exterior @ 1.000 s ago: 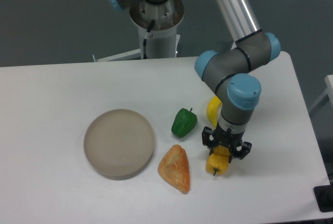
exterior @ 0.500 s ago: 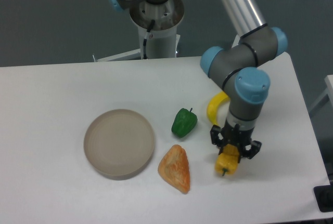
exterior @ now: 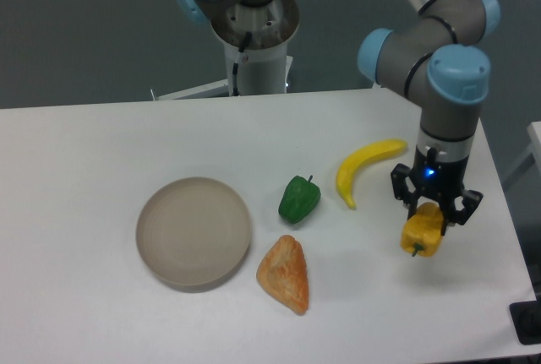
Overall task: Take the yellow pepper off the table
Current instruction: 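Lift the held yellow pepper up off the table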
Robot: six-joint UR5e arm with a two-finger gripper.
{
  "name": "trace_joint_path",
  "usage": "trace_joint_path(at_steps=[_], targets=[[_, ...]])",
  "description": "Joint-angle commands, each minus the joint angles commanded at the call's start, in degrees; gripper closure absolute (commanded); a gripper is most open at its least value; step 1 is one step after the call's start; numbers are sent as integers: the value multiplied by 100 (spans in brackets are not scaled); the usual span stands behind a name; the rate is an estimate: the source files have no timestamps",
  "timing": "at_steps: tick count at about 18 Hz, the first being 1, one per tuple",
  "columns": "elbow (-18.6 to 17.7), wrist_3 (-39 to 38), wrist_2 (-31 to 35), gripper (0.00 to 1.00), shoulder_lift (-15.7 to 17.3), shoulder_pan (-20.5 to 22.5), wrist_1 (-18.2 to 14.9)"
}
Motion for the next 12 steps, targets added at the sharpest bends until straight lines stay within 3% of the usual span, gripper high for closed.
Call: trace_joint_path(at_steps=[12], targets=[[114, 0, 114, 63, -26, -17, 9]])
